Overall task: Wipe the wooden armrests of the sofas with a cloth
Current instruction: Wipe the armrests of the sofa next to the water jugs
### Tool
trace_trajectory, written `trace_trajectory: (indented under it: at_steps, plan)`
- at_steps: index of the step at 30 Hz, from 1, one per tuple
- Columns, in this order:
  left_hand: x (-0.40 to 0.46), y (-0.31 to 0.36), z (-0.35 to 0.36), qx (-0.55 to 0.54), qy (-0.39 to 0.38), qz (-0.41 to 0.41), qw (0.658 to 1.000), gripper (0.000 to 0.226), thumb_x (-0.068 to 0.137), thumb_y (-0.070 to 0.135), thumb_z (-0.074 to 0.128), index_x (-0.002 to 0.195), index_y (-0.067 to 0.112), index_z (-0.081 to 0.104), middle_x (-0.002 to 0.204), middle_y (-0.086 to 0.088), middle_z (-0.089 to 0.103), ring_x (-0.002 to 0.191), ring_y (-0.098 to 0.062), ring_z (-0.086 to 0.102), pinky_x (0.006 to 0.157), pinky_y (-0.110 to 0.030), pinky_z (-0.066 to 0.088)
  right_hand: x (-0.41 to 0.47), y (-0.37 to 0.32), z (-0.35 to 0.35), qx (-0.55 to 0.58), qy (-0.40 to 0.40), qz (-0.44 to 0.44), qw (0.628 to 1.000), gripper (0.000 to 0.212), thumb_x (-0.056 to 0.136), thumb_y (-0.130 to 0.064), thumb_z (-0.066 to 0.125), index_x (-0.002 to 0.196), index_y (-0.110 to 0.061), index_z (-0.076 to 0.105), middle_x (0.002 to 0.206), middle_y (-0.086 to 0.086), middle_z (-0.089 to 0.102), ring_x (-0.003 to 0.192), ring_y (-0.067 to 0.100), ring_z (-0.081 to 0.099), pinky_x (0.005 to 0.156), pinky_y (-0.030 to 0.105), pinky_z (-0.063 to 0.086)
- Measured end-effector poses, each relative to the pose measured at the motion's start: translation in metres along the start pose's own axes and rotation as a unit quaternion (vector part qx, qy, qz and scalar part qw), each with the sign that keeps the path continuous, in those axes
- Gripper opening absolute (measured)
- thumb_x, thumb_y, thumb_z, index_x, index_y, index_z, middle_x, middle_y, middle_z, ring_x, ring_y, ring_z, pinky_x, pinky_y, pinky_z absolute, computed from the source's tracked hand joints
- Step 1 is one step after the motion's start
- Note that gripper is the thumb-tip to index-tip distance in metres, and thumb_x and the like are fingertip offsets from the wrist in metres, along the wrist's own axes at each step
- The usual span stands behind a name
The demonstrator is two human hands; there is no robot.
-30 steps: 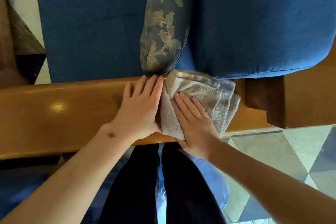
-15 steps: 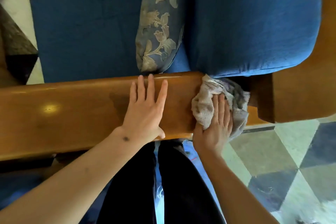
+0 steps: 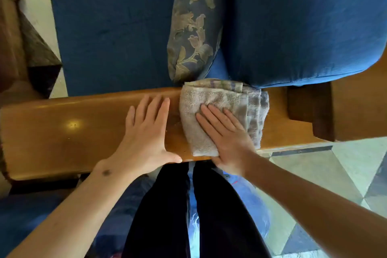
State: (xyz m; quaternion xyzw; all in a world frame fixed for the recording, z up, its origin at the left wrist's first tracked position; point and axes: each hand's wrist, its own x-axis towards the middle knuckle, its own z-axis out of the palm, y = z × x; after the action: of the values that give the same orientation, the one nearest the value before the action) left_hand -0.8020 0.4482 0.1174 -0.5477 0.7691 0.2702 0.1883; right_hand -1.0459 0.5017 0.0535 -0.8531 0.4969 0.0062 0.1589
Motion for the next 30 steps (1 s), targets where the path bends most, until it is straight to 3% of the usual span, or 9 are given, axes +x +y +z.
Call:
trace_trajectory:
  at_steps: [3,7,9,11,14,17,24,27,30]
  plan:
    - [-0.017,-0.012,0.002,-0.015,0.012,-0.028,0.999,0.146,0.054,0.081,0.079,0.162,0.015,0.005,0.171,-0.013,0.010,0.158,-0.036,0.005,0.124,-0.060,0.012,-0.025,0.050,-0.005,-0.011,0.006,-0.017,1.000,0.085,0.091,-0.049,0.059,0.163,-0.016,0.028,0.171,0.006,0.022,0.159,0.025,0.018,0.131,0.042,0.005]
    - [-0.029,-0.023,0.004,-0.011,0.005,-0.106,0.994,0.155,0.053,0.080,0.079,0.161,0.013,-0.008,0.172,-0.016,-0.002,0.158,-0.036,-0.001,0.126,-0.058,0.013,-0.041,0.049,-0.009,0.028,0.072,0.164,0.983,0.087,0.078,-0.043,0.051,0.160,-0.020,0.033,0.167,0.005,0.034,0.153,0.025,0.030,0.130,0.036,0.004]
    - [-0.031,-0.030,0.007,0.008,-0.001,-0.140,0.990,0.160,0.051,0.079,0.081,0.161,0.008,-0.010,0.171,-0.021,-0.007,0.158,-0.039,-0.003,0.126,-0.056,0.013,-0.022,0.011,-0.006,0.065,0.112,0.287,0.949,0.080,0.083,-0.040,0.046,0.159,-0.018,0.038,0.167,0.003,0.034,0.154,0.024,0.028,0.129,0.035,0.004]
    - [-0.030,-0.035,0.010,0.019,-0.005,-0.150,0.989,0.164,0.050,0.078,0.083,0.160,0.004,-0.013,0.170,-0.023,-0.010,0.158,-0.039,-0.004,0.127,-0.055,0.010,0.011,-0.032,-0.002,0.112,0.155,0.414,0.890,0.074,0.091,-0.040,0.041,0.162,-0.018,0.034,0.169,0.002,0.030,0.157,0.022,0.023,0.129,0.036,0.004]
    - [-0.028,-0.041,0.011,0.016,0.000,-0.144,0.989,0.166,0.049,0.076,0.085,0.159,0.003,-0.015,0.170,-0.022,-0.011,0.158,-0.038,-0.004,0.126,-0.053,0.009,0.060,-0.076,-0.003,0.171,0.180,0.522,0.816,0.074,0.096,-0.047,0.035,0.164,-0.020,0.025,0.173,0.000,0.019,0.160,0.019,0.013,0.129,0.043,0.003]
    - [-0.033,-0.051,0.013,-0.003,0.007,-0.140,0.990,0.163,0.051,0.070,0.088,0.160,0.004,-0.014,0.171,-0.019,-0.011,0.158,-0.036,-0.001,0.126,-0.053,0.015,0.088,-0.096,-0.002,0.200,0.201,0.547,0.788,0.077,0.094,-0.051,0.032,0.165,-0.021,0.022,0.174,0.000,0.014,0.160,0.017,0.008,0.128,0.044,0.000]
    - [-0.033,-0.058,0.024,-0.043,0.047,-0.155,0.986,0.161,0.049,0.067,0.091,0.161,0.015,-0.013,0.173,-0.011,-0.005,0.158,-0.031,0.003,0.120,-0.045,0.011,0.109,-0.115,-0.003,0.240,0.228,0.520,0.788,0.073,0.095,-0.049,0.032,0.163,-0.024,0.026,0.173,-0.003,0.017,0.160,0.014,0.008,0.129,0.042,-0.003]
    - [-0.034,-0.062,0.028,-0.059,0.065,-0.157,0.984,0.161,0.048,0.065,0.092,0.161,0.015,-0.011,0.173,-0.010,-0.003,0.158,-0.028,0.002,0.120,-0.044,0.012,0.118,-0.122,-0.005,0.289,0.257,0.523,0.759,0.067,0.097,-0.045,0.035,0.161,-0.027,0.031,0.172,-0.007,0.021,0.160,0.011,0.010,0.129,0.043,-0.002]
    - [-0.034,-0.062,0.032,-0.077,0.079,-0.159,0.981,0.163,0.046,0.062,0.095,0.159,0.017,-0.014,0.173,-0.010,-0.003,0.157,-0.026,0.000,0.121,-0.042,0.011,0.127,-0.138,-0.005,0.311,0.270,0.497,0.764,0.070,0.093,-0.050,0.031,0.160,-0.031,0.028,0.171,-0.006,0.024,0.159,0.010,0.012,0.129,0.040,-0.003]
